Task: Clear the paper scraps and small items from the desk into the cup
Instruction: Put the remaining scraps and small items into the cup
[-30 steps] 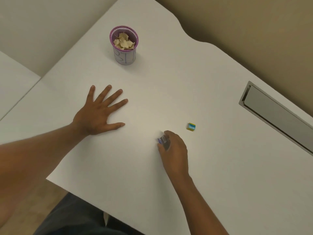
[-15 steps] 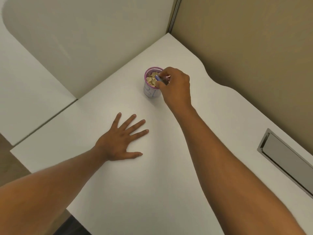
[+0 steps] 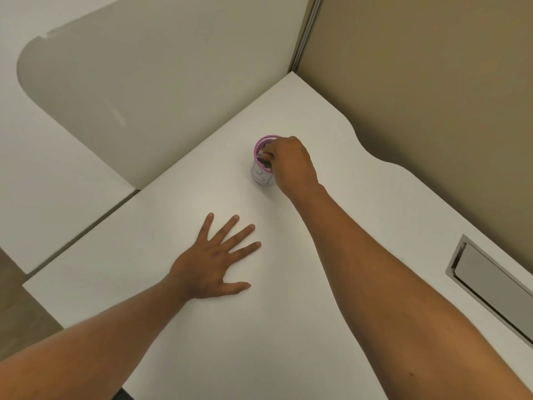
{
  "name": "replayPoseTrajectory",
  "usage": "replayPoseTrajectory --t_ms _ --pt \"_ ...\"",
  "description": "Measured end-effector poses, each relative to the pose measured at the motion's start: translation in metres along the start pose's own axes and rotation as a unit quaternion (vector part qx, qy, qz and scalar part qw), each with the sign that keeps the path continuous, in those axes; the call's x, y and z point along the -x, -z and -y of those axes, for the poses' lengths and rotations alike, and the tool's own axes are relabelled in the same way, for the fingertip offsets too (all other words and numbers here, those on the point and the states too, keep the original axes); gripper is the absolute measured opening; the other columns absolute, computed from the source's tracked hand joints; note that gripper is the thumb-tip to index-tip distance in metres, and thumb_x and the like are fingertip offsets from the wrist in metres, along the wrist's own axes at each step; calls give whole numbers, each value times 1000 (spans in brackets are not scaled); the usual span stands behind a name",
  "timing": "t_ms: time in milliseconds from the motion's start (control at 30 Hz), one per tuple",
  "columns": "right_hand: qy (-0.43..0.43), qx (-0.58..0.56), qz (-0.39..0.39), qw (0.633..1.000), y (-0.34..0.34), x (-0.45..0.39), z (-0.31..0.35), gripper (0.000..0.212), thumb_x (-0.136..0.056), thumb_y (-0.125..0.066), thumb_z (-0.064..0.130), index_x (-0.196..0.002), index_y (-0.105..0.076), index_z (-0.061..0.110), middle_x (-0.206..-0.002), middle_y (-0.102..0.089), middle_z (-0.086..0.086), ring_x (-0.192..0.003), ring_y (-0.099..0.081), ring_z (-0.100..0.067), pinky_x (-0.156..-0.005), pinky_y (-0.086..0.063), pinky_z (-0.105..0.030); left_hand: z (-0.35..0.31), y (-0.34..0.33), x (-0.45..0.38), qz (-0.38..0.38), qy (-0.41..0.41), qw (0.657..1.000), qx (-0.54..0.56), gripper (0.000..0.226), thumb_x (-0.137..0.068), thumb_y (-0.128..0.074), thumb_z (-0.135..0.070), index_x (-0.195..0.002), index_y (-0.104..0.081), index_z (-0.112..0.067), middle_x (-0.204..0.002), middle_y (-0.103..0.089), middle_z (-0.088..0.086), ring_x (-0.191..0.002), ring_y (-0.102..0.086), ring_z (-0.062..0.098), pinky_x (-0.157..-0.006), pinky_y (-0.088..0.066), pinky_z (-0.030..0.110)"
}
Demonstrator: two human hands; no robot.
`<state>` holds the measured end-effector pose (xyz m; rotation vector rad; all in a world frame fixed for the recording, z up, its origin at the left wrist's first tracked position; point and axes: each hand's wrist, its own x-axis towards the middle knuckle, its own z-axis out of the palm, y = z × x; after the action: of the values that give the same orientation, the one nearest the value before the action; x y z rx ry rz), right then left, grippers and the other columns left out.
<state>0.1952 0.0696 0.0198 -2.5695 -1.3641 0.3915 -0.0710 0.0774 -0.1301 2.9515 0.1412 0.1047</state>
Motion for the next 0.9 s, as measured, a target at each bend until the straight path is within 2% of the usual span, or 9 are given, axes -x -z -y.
replayPoseTrajectory --t_ms 100,200,300,367,433,533,700,833,900 --pt "-15 -75 -124 989 15 35 -8 20 -96 -57 11 -101 -77 7 -98 -73 -7 -94 -65 -23 -78 -47 -25 -1 0 -1 -5 -6 1000 -3 88 -98 -40 -85 -171 -30 -37 -183 -20 -1 -170 -14 36 -130 -12 77" --pt "-98 -135 -211 963 18 104 -43 21 -97 -62 7 -110 -77 14 -109 -75 1 -104 -65 -17 -87 -42 -17 -1 -3 1 -9 -9 1000 1 89 -97 -43 -85 -171 -31 -36 -183 -21 -1 -170 -15 36 -130 -12 77" --pt "-247 -146 -160 945 3 193 -100 19 -95 -70 15 -112 -74 23 -117 -70 6 -114 -61 -20 -80 -44 -21 0 -4 0 -7 -11 1000 -4 89 -97 -42 -85 -170 -32 -36 -183 -22 0 -170 -16 37 -129 -13 78" --pt "-351 -145 -88 921 -11 247 -131 30 -91 -76 22 -121 -70 26 -127 -63 5 -124 -52 -23 -83 -44 -25 1 -5 0 -2 -12 1000 -7 89 -97 -41 -85 -171 -31 -36 -183 -21 0 -170 -16 37 -129 -12 78" --pt "-410 -134 -17 902 -26 288 -149 49 -87 -81 26 -132 -63 28 -135 -55 4 -128 -44 -25 -90 -39 -28 2 -6 -1 -1 -14 1000 -11 89 -96 -41 -85 -171 -30 -37 -183 -20 0 -170 -15 37 -129 -11 79" --pt "-414 -176 6 893 -48 315 -157 59 -81 -85 18 -136 -62 25 -130 -54 2 -126 -47 -26 -99 -43 -30 4 -9 -1 -3 -15 1000 -14 90 -96 -43 -85 -171 -30 -37 -183 -19 -1 -170 -15 36 -129 -10 79" --pt "-379 -198 -55 902 -68 308 -150 40 -81 -78 -7 -114 -75 15 -109 -61 1 -108 -64 -26 -92 -47 -23 6 -9 0 14 -9 1000 -20 92 -95 -39 -88 -172 -25 -39 -184 -15 -3 -171 -11 35 -130 -7 78" --pt "-340 -194 -75 917 -70 281 -129 24 -89 -77 11 -111 -75 18 -104 -67 3 -100 -67 -20 -92 -55 -35 6 -6 1 18 -6 1000 -20 91 -95 -38 -88 -171 -27 -39 -184 -16 -2 -171 -13 35 -130 -9 78" --pt "-311 -209 -101 921 -63 256 -111 25 -91 -76 22 -116 -73 21 -105 -68 7 -97 -66 -15 -89 -56 -34 4 -4 1 19 -5 1000 -19 91 -96 -39 -87 -171 -27 -38 -184 -18 -2 -170 -14 36 -129 -11 78"
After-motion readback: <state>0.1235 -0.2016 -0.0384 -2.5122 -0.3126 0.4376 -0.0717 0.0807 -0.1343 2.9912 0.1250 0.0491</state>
